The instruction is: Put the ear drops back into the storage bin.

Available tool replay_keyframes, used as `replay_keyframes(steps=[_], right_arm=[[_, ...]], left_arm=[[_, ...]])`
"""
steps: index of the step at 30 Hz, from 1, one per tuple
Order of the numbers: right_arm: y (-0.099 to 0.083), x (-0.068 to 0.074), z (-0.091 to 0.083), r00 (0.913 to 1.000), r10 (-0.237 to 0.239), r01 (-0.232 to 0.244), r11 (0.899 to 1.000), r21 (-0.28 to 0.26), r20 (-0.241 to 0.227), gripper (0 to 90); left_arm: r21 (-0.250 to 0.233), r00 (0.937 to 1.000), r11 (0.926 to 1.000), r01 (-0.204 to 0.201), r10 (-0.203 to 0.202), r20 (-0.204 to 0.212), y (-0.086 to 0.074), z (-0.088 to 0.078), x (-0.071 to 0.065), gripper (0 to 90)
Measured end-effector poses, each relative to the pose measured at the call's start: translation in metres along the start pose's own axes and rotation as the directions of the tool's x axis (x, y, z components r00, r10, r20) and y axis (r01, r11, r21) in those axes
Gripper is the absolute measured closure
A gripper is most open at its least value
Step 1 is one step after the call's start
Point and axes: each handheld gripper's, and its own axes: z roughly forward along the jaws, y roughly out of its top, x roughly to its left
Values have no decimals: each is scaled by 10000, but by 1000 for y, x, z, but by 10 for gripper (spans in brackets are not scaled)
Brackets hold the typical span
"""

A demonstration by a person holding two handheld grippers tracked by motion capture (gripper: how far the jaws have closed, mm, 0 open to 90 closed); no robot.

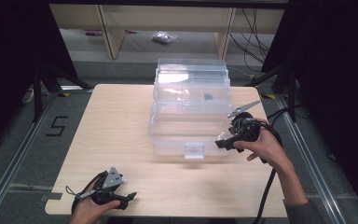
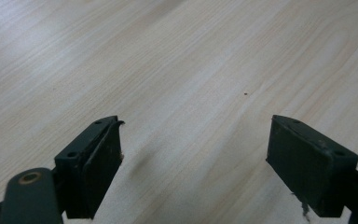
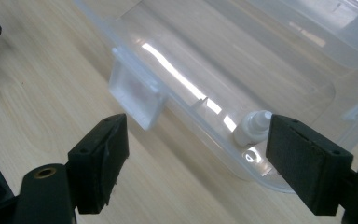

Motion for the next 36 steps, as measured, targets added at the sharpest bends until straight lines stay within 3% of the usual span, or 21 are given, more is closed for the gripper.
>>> replay_keyframes(steps=[4, 7, 8, 11, 12, 16, 19, 22, 23, 24, 27, 30, 31, 34, 35, 36], right_arm=[[-4, 3, 3, 9998, -160, 158, 9995, -280, -91, 222], [-8, 7, 3, 9999, -19, 14, 9995, -313, -157, 222], [-9, 11, 3, 9995, 298, -301, 9993, -222, -138, 222], [-14, 12, 5, 9995, -291, 286, 9989, -383, -141, 220], [-15, 15, 5, 9998, -116, 111, 9992, -382, -144, 219], [-22, 19, 8, 9988, -482, 476, 9965, -693, -70, 219], [-25, 24, 11, 9991, -349, 332, 9970, -696, -236, 218], [-28, 26, 14, 9979, -587, 565, 9953, -784, -257, 217], [-29, 27, 13, 9988, -431, 413, 9965, -728, -239, 217], [-31, 28, 15, 9977, -619, 593, 9948, -830, -290, 216], [-34, 31, 16, 9981, -514, 476, 9934, -1048, -334, 214], [-38, 34, 16, 9977, -603, 567, 9928, -1059, -305, 213], [-38, 33, 17, 9956, -912, 887, 9910, -1007, -206, 213], [-44, 39, 20, 9976, -659, 635, 9930, -999, -211, 211], [-45, 39, 20, 9963, -833, 810, 9925, -918, -207, 209], [-47, 40, 23, 9964, -822, 798, 9920, -977, -208, 209]], left_arm=[[30, 10000, 10000, -47, 47, -31, 0, 0, 0, 173], [8, 10000, 10000, -23, 23, -24, 0, 0, 0, 173], [-1, 10000, 10000, -5, 4, -34, 0, 0, 0, 173], [28, 10000, 10000, -42, 42, -25, 0, 0, 0, 173], [30, 10000, 10000, -43, 43, -25, 0, 0, 0, 173], [-3, 10000, 10000, 4, -4, -9, 0, 0, 0, 173], [-162, 9998, 9997, 201, -202, -71, 0, 2, -1, 173], [-173, 9998, 9996, 214, -214, -42, 0, 1, -1, 173], [-52, 10000, 10000, 67, -68, -63, 0, 1, 0, 173], [-183, 9997, 9996, 227, -229, -73, 0, 2, -1, 172], [7, 10000, 10000, -26, 26, -22, 0, 0, 0, 173], [-7, 10000, 10000, -21, 21, -36, 0, 0, 0, 173], [-13, 10000, 10000, -20, 20, -35, 0, 0, 0, 173], [23, 9999, 10000, -86, 86, -60, 0, -1, 1, 173], [-247, 9997, 9994, 231, -233, -90, 0, 1, -1, 173], [-199, 9998, 9997, 167, -168, -59, 0, 1, -1, 173]])
